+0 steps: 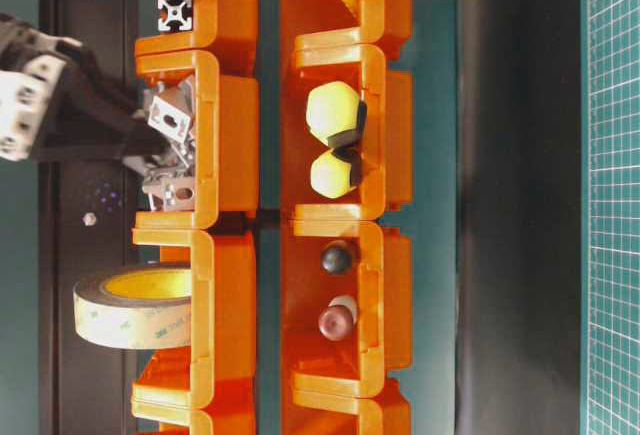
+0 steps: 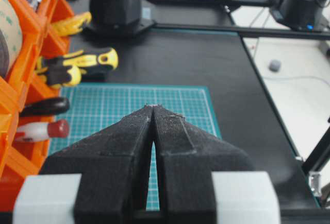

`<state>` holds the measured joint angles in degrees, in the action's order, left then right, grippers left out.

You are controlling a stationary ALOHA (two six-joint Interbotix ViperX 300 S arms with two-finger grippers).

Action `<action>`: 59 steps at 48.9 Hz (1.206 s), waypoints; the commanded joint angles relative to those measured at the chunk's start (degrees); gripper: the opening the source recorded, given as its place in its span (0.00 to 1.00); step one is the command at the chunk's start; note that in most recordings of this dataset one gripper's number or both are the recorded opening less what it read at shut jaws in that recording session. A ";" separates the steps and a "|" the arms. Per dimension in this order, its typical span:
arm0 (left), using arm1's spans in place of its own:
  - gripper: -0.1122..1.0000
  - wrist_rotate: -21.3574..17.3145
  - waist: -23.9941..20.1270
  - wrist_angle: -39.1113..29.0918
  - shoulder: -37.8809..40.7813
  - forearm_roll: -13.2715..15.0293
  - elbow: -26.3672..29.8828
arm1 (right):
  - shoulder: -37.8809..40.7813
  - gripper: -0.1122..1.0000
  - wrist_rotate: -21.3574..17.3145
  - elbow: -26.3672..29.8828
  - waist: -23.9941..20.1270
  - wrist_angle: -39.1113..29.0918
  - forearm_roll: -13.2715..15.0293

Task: Pick corner brachets from container rack with right arm.
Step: 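Lower the right gripper into the bin and close on one silver bracket, then lift the bracket out and carry it over the teal mat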

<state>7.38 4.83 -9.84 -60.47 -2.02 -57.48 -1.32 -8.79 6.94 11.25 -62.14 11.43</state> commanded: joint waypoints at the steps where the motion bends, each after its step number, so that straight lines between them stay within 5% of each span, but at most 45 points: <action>1: 0.10 0.26 0.00 0.26 0.26 -0.18 1.05 | -2.46 0.36 -0.09 2.55 -0.88 -0.35 -0.09; 17: 0.10 0.26 0.00 0.26 0.00 -0.18 1.14 | -4.31 0.36 0.18 8.96 -3.52 -3.16 0.26; 25: 0.10 0.26 0.00 0.26 -0.09 -0.18 1.14 | -4.22 0.36 0.44 13.27 -5.80 -8.61 3.08; 40: 0.10 0.18 0.00 0.26 -0.09 -0.18 1.14 | -4.13 0.36 1.05 13.97 -7.29 -10.11 4.22; 50: 0.10 0.26 0.00 0.26 -0.09 -0.18 1.14 | -6.94 0.36 2.72 12.48 -14.68 -10.72 4.92; 59: 0.10 0.26 0.44 0.26 -0.18 -0.18 1.32 | -10.02 0.36 -0.44 7.38 -23.12 -11.60 7.12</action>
<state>7.47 4.92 -9.84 -60.82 -2.02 -57.48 -9.05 -7.82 15.73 -8.79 -73.56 17.05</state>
